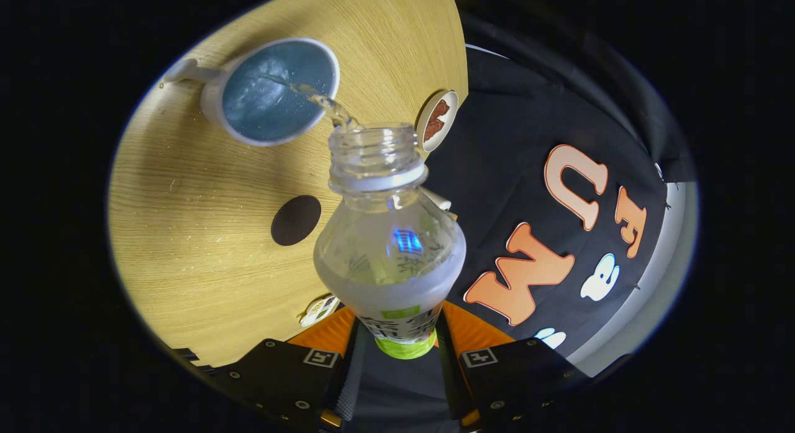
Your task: Take the bottle from table, then pour the juice into the cup, finally place the bottle on the coaster
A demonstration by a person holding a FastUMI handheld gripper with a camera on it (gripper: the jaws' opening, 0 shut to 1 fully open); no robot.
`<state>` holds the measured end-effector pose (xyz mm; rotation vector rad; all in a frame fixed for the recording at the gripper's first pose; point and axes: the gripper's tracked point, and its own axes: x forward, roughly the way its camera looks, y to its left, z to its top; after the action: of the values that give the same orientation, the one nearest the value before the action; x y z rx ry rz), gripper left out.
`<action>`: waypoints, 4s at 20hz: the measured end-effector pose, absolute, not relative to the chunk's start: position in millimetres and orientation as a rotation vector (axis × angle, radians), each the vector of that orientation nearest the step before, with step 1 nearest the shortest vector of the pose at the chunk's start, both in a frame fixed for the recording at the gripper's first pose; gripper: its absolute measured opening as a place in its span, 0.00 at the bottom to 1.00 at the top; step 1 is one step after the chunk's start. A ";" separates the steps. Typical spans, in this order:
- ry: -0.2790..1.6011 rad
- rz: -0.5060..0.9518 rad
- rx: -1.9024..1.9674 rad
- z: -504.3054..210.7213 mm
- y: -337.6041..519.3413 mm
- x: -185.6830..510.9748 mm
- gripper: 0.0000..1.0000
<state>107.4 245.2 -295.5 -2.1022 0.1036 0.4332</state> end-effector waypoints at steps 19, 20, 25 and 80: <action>0.055 0.420 -2.154 -271.0 249.3 114.1 0.57; 0.052 0.420 -2.153 -269.7 250.8 113.8 0.57; 0.056 0.425 -2.141 -274.8 251.0 113.1 0.57; 0.737 0.466 -0.078 -443.5 220.8 181.4 0.59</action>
<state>181.4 220.8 -443.5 -0.0780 0.7369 0.4657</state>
